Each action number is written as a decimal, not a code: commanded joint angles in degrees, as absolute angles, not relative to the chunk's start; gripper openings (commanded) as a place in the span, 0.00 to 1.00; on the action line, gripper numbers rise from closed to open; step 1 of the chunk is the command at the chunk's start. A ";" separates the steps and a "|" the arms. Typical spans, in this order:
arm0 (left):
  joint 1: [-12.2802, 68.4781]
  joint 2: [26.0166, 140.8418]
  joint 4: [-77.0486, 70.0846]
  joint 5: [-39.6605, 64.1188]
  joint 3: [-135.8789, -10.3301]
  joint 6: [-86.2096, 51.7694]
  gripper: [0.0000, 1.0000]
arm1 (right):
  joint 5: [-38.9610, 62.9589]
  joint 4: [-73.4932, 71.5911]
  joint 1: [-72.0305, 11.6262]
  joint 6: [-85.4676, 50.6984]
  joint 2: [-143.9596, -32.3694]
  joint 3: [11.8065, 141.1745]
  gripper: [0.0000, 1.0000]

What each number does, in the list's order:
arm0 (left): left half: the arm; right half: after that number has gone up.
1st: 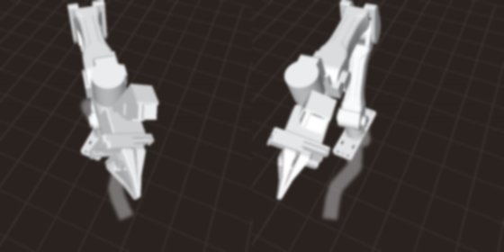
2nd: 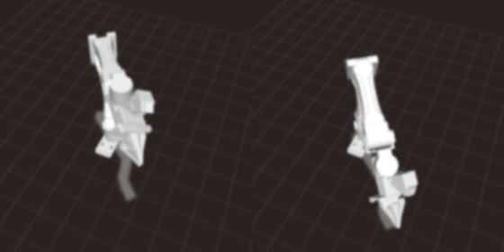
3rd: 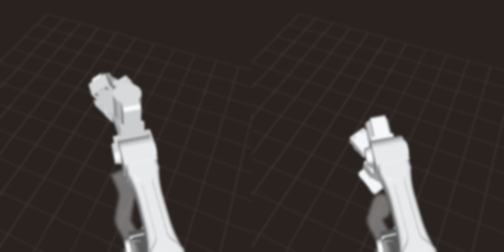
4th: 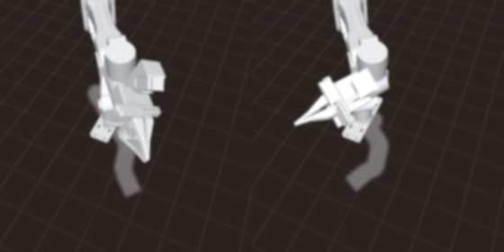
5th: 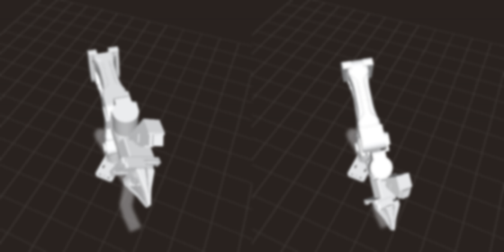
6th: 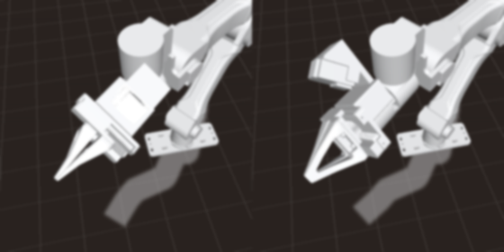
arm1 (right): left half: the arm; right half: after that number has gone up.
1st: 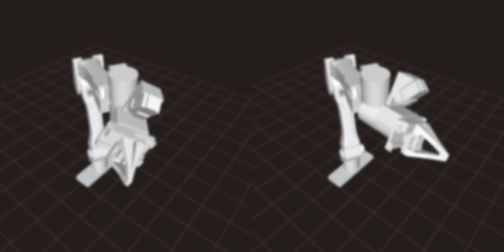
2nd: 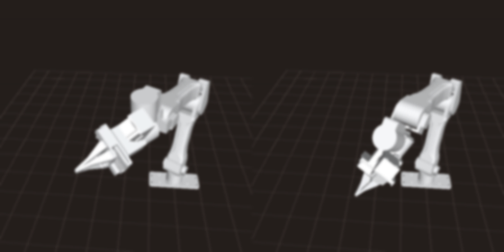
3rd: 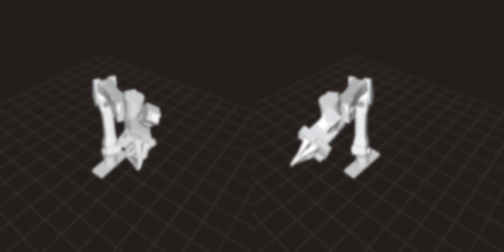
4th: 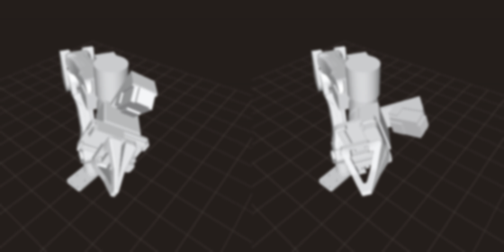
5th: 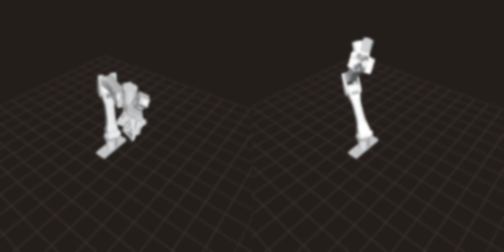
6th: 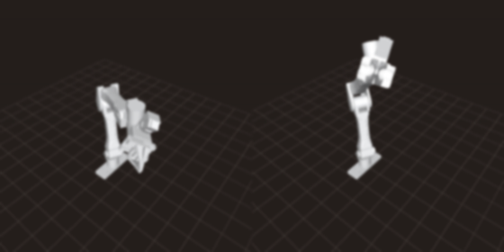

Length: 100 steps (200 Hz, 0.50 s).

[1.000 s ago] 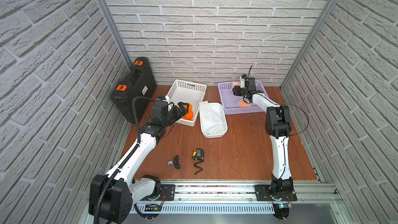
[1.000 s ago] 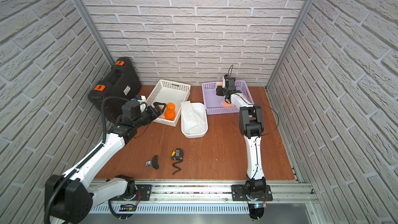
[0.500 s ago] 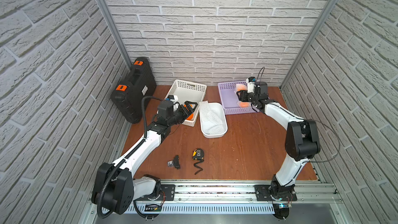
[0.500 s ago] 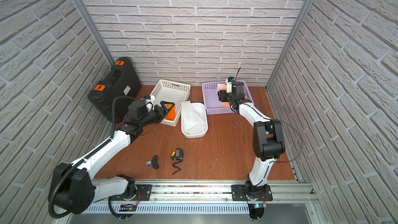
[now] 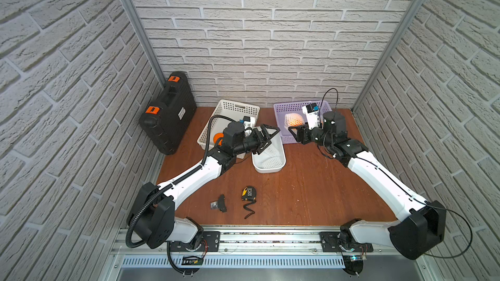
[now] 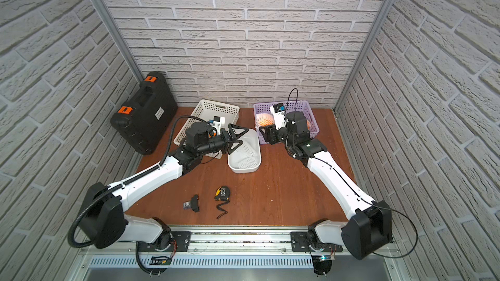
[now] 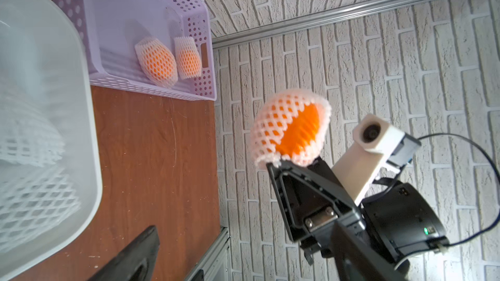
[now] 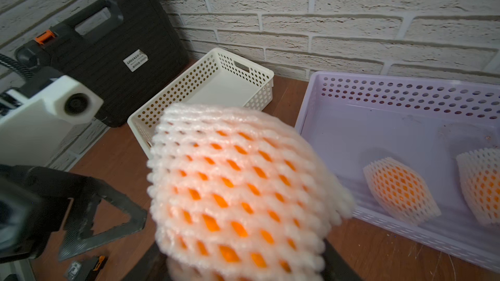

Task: Remove foam nets from oranges
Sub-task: Remove the foam net from the orange.

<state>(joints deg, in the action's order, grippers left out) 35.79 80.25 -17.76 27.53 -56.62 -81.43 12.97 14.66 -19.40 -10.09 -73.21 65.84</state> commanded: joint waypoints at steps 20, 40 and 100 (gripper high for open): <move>38.44 80.37 -24.10 25.68 -58.77 -85.60 0.98 | 13.36 17.93 -22.86 -12.15 -69.58 64.00 0.62; 39.24 80.77 -24.30 25.11 -58.76 -85.85 0.98 | 13.19 18.58 -24.71 -12.87 -68.98 63.97 0.62; 41.29 81.61 -25.07 24.13 -58.54 -86.97 0.98 | 11.94 19.10 -30.74 -14.78 -68.74 64.53 0.62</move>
<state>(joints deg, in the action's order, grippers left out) 40.32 81.08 -21.93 24.62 -57.21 -86.46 12.73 19.84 -28.84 -13.37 -70.04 64.27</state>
